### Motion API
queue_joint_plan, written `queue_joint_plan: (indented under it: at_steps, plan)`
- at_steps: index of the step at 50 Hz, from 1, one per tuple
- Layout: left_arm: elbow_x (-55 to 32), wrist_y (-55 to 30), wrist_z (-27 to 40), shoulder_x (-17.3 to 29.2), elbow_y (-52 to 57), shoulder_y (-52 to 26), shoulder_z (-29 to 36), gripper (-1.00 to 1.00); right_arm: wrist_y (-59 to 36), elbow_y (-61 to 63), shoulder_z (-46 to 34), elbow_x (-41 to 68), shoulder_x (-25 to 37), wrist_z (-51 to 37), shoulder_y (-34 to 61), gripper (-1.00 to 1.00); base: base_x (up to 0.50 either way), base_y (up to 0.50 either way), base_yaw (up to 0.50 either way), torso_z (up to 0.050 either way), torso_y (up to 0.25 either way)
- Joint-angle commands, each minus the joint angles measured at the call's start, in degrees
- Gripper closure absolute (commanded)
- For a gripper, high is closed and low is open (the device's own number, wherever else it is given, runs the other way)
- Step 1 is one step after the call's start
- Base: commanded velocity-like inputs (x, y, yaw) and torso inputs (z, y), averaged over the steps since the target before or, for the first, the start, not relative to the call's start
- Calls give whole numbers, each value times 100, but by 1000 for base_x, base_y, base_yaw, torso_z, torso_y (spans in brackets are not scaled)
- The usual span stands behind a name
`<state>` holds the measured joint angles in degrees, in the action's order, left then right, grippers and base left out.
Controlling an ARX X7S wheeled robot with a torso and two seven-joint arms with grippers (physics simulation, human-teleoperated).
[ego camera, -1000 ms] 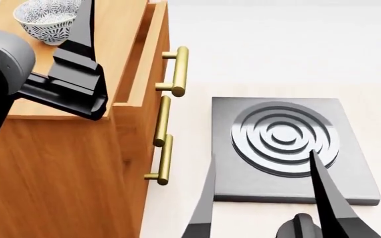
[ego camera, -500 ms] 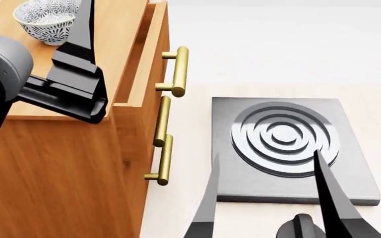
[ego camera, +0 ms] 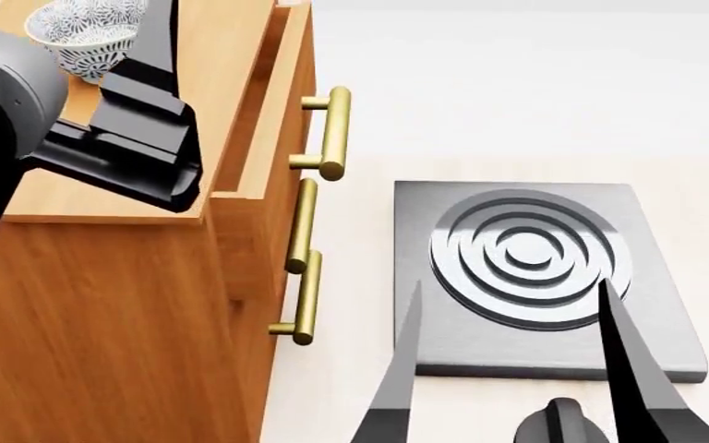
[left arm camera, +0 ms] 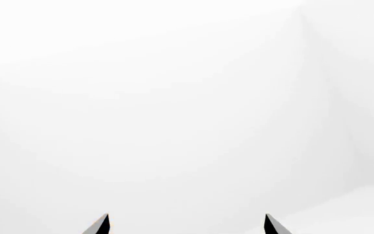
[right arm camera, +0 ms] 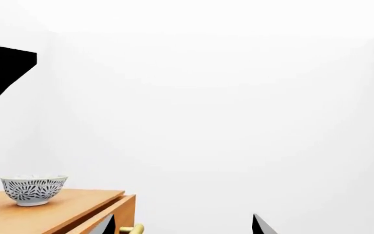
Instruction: Pick the akita bowl on the wooden cabinet and place it on the plate.
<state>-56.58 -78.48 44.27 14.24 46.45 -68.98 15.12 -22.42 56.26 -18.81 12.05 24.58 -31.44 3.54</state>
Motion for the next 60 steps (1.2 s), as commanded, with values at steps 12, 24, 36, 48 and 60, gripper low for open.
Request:
queue_joint_plan:
  at_steps: [12, 24, 36, 48, 60]
  plan:
    - [229, -116, -256, -75, -1510, -1270, 464, -100, 54, -12, -28, 98, 80, -84, 30, -100, 0, 0, 0, 0, 0]
    - [600, 621, -831, -45, -2796, -1538, 518, -100, 51, -8, -87, 115, 124, -126, 68, -100, 0, 0, 0, 0, 0]
    - [751, 1202, -1653, -217, -4176, -2317, 553, -100, 86, 3, -79, 168, 188, -176, 77, -100, 0, 0, 0, 0, 0]
    - [1061, 1729, -2266, -415, -6029, -2940, 611, -100, 137, -51, -108, 202, 231, -206, 84, -100, 0, 0, 0, 0, 0]
    - [1817, 2253, -2985, -691, -7932, -3957, 1385, -100, 234, -138, -110, 267, 254, -214, 81, -100, 0, 0, 0, 0, 0]
